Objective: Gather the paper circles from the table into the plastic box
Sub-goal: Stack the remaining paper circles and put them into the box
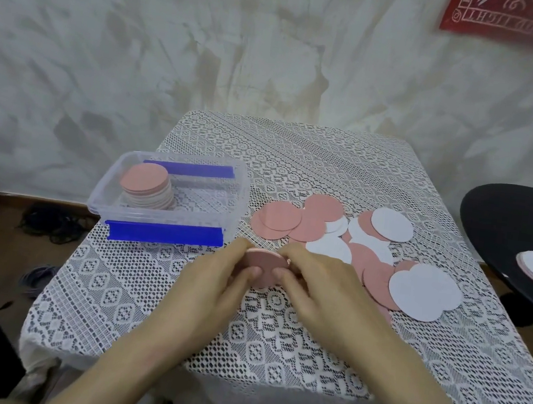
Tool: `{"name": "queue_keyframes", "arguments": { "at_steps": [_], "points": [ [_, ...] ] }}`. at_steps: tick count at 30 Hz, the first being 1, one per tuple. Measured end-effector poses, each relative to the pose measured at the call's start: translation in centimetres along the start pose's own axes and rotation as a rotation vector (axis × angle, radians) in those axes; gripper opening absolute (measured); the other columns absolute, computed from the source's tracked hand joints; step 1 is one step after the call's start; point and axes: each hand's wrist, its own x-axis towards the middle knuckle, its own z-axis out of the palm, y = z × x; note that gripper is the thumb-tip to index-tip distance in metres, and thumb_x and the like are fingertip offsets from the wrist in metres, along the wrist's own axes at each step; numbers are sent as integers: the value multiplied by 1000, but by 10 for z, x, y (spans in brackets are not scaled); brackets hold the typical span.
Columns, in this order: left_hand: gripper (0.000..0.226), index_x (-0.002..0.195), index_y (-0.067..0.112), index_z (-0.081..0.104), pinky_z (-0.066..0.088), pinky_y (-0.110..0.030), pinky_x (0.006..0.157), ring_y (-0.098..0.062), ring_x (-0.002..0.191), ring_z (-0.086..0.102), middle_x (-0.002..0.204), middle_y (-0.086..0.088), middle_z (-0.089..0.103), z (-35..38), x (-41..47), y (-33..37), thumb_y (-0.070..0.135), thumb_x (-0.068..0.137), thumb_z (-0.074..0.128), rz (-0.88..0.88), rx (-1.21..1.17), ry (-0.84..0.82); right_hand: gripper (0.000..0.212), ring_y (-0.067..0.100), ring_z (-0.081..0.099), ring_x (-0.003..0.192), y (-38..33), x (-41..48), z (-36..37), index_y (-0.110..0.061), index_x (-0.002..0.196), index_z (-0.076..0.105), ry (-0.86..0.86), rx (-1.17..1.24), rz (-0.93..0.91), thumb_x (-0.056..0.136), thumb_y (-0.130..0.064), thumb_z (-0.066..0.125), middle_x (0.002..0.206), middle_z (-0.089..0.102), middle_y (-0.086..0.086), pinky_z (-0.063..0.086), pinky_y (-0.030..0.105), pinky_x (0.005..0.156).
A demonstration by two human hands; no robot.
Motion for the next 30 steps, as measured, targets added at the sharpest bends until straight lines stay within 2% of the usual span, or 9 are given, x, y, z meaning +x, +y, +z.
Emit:
{"name": "queue_keyframes", "arguments": {
  "at_steps": [3, 9, 12, 14, 17, 21, 24, 27, 30],
  "points": [
    [4, 96, 32, 52, 45, -27, 63, -9, 72, 58, 75, 10, 63, -12, 1, 3, 35, 98, 55, -22, -51, 46, 13, 8, 54, 66, -7, 3, -1, -31, 96, 49, 29, 94, 23, 103, -42, 45, 73, 58, -10, 46, 35, 62],
    [7, 100, 39, 55, 48, -27, 59, -10, 67, 59, 79, 11, 67, -39, 4, -5, 36, 96, 60, -106, -154, 171, 16, 9, 59, 63, -34, 33, 0, -28, 90, 54, 61, 253, 72, 101, -39, 52, 69, 64, -6, 48, 34, 63],
    [9, 101, 39, 58, 53, -39, 66, -12, 70, 62, 82, 10, 69, -55, 6, -17, 36, 94, 61, -130, -180, 212, 9, 6, 61, 61, -47, 53, 4, -32, 95, 57, 51, 300, 60, 100, -39, 55, 72, 65, -10, 51, 34, 62],
    [11, 104, 42, 59, 53, -39, 68, -11, 72, 62, 85, 14, 69, -67, 8, -27, 39, 94, 60, -153, -202, 231, 4, 5, 64, 64, -56, 69, 7, -37, 103, 56, 37, 346, 55, 99, -38, 57, 76, 66, -12, 54, 36, 65],
    [22, 112, 46, 59, 56, -46, 71, -17, 71, 64, 88, 12, 72, -85, 12, -41, 43, 90, 60, -202, -274, 272, 8, 8, 63, 57, -68, 95, 10, -40, 101, 57, -6, 478, 84, 98, -33, 60, 77, 67, -7, 52, 35, 56],
    [21, 110, 52, 58, 53, -41, 65, -11, 63, 62, 92, 23, 68, -109, 15, -61, 39, 94, 62, -283, -236, 344, 8, 14, 62, 54, -81, 132, 15, -30, 102, 61, -73, 640, 145, 99, -22, 61, 74, 68, 1, 50, 30, 46],
    [23, 117, 44, 61, 43, -34, 60, -3, 55, 52, 94, 24, 63, -122, 12, -72, 40, 94, 60, -320, -135, 427, 4, 15, 59, 55, -86, 157, 17, -19, 102, 61, -99, 677, 168, 99, -16, 61, 66, 66, -2, 47, 29, 44],
    [31, 124, 42, 59, 49, -38, 70, 0, 68, 56, 106, 22, 57, -132, 13, -78, 47, 94, 55, -379, -10, 459, 4, 12, 55, 51, -92, 179, 22, -14, 102, 61, -134, 689, 190, 99, -12, 60, 63, 65, -2, 44, 27, 41],
    [38, 133, 39, 56, 53, -42, 79, -10, 87, 62, 114, 20, 49, -135, 16, -82, 46, 96, 55, -404, 69, 428, 8, 11, 54, 49, -95, 199, 31, -11, 107, 60, -179, 663, 217, 99, -13, 59, 63, 64, -1, 42, 25, 41]
  ]
}}
